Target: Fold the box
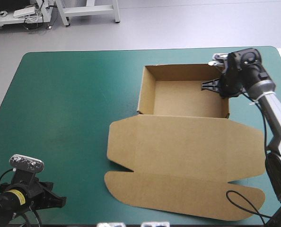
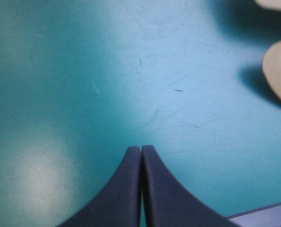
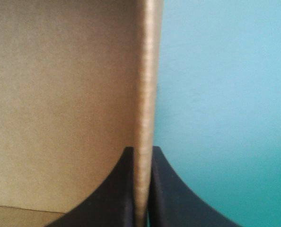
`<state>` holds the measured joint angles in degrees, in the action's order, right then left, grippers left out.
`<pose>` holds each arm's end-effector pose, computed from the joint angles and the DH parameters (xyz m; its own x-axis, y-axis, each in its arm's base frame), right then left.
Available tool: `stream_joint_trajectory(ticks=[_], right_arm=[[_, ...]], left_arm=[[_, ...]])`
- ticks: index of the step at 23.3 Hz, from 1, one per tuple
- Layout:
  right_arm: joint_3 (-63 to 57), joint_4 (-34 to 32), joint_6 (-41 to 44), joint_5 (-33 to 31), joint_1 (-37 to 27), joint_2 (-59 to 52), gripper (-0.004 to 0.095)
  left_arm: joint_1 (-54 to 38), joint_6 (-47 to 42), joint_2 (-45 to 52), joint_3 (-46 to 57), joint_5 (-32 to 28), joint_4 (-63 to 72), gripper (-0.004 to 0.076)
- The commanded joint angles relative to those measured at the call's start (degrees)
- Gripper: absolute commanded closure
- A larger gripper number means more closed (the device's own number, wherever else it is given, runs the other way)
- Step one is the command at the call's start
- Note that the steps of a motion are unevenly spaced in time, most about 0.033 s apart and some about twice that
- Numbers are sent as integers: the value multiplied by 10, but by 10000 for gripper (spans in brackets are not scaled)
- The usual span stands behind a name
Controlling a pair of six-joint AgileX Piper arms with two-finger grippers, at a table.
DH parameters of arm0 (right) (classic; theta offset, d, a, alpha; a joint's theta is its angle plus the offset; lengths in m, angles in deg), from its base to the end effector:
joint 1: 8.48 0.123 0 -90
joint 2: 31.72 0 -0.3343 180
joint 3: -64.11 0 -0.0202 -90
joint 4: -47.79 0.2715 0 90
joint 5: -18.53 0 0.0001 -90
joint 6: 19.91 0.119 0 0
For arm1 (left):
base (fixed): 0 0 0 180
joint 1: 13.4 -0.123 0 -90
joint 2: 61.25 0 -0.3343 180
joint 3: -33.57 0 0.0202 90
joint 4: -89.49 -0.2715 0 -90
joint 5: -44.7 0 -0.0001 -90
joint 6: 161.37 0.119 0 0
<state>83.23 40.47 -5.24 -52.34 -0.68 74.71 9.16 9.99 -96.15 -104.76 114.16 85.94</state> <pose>0.4071 0.0413 0.3670 -0.9170 0.0871 -0.3892 0.1070 0.9938 -0.0297 0.0503 -0.0134 0.2984 -0.8046 0.1952 -0.5608 0.2516 0.9675 -0.0243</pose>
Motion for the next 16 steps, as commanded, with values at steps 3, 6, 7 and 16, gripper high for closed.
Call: stream_joint_trajectory(ticks=[3, 6, 7, 16], right_arm=[[20, -10, -42, -7, -118, -54, 926], [20, -9, -75, -7, -181, -56, 927], [20, -9, -81, -7, -201, -55, 926], [19, 81, -121, 29, -313, 42, 926]], left_arm=[[3, -28, 30, 4, -21, -3, 732], [3, -32, 39, 5, -21, -3, 733], [3, -32, 40, 5, -22, -3, 733], [3, -32, 40, 5, -22, -3, 733]])
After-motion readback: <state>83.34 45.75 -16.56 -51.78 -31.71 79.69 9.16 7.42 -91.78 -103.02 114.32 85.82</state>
